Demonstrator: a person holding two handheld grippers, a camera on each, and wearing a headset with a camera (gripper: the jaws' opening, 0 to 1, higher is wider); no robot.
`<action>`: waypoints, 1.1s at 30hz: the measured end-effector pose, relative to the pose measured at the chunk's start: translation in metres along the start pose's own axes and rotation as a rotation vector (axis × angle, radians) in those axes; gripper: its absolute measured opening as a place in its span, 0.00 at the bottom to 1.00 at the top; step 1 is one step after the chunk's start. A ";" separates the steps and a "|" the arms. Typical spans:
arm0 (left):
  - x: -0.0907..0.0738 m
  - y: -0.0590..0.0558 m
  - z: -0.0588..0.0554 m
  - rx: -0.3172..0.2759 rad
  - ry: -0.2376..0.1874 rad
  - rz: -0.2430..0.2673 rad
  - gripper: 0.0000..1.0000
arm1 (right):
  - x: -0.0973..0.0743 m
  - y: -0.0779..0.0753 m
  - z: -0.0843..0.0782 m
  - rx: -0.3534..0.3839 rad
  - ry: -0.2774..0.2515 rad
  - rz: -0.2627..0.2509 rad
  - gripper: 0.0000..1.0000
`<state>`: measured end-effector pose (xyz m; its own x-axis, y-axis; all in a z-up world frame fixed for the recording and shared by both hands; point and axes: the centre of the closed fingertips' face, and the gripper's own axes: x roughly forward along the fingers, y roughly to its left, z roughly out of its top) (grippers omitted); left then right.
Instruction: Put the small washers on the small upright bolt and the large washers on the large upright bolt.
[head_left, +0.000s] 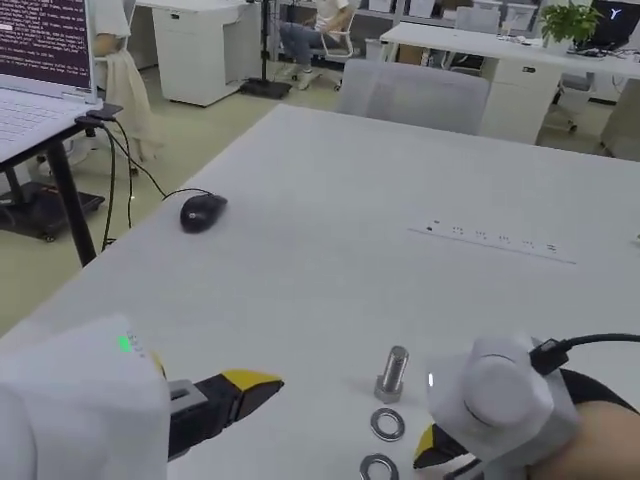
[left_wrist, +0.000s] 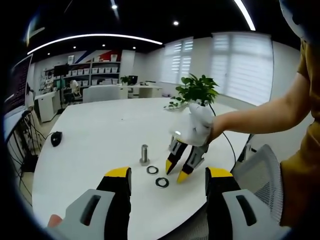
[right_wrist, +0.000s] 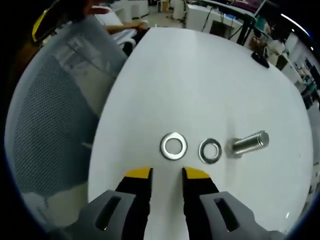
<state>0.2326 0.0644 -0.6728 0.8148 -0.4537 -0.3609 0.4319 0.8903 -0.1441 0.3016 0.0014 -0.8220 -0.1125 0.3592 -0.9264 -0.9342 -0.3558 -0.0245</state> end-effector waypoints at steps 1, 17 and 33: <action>0.000 0.000 0.000 -0.001 0.001 0.001 0.59 | 0.002 -0.001 0.003 -0.004 -0.003 0.004 0.25; 0.002 0.005 0.001 -0.016 -0.007 0.021 0.59 | 0.014 -0.006 0.024 -0.083 0.011 0.051 0.29; 0.003 0.005 -0.001 -0.015 0.001 0.016 0.59 | 0.014 -0.003 0.024 -0.135 0.039 0.067 0.25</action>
<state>0.2373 0.0676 -0.6752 0.8213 -0.4390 -0.3644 0.4128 0.8981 -0.1515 0.2944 0.0279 -0.8255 -0.1575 0.2981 -0.9415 -0.8707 -0.4918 -0.0100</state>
